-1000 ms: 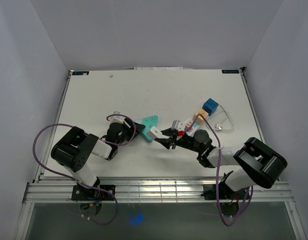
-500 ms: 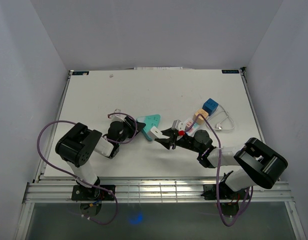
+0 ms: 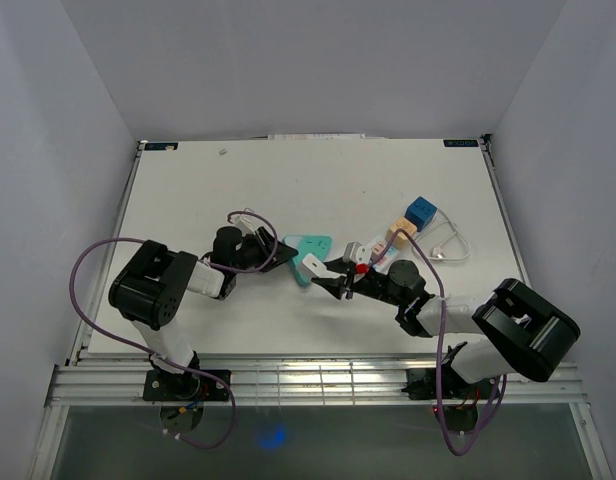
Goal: Insert the plug
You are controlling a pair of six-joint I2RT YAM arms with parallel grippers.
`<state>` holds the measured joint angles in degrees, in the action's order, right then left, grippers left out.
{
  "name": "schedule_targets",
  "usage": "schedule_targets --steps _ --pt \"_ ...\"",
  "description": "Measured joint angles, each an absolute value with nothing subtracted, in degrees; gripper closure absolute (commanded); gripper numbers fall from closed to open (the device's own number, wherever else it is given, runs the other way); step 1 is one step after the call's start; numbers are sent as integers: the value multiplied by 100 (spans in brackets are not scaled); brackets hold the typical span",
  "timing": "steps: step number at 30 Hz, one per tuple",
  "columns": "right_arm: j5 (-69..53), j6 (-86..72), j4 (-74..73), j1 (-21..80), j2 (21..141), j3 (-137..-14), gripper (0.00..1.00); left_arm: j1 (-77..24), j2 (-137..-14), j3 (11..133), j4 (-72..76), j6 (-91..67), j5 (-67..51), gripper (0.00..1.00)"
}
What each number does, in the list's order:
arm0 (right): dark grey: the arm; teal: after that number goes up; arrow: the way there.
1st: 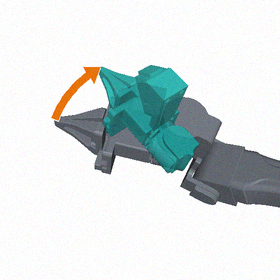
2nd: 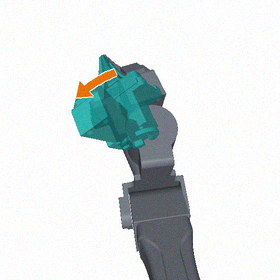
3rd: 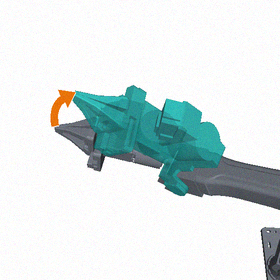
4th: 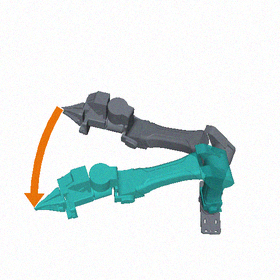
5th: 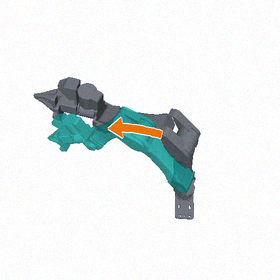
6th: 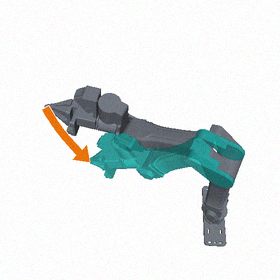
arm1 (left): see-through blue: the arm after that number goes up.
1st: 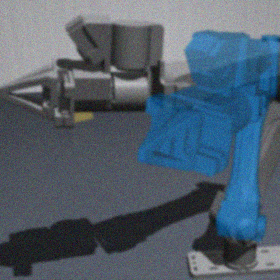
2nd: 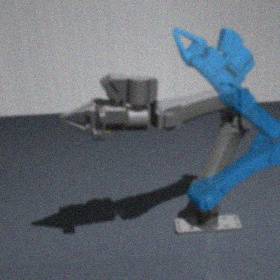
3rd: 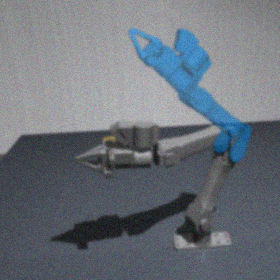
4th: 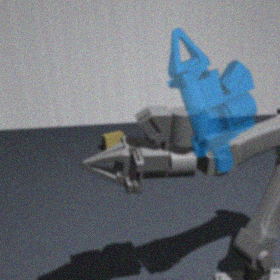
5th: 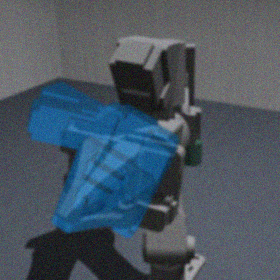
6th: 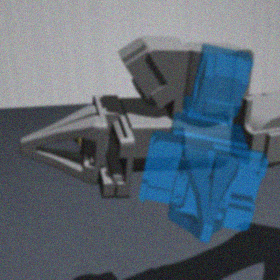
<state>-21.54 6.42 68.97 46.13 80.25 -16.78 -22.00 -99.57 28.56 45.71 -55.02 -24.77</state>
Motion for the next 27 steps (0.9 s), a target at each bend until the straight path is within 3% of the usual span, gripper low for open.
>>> schedule_targets --steps 10,27 --pt "-2163 766 6775 4613 7994 -1509 92 -1734 -9998 2947 3846 -5153 -3721 64" --pt "-1894 812 6648 4797 8785 -1599 92 -1732 -10267 3507 3037 -4703 -4252 64"
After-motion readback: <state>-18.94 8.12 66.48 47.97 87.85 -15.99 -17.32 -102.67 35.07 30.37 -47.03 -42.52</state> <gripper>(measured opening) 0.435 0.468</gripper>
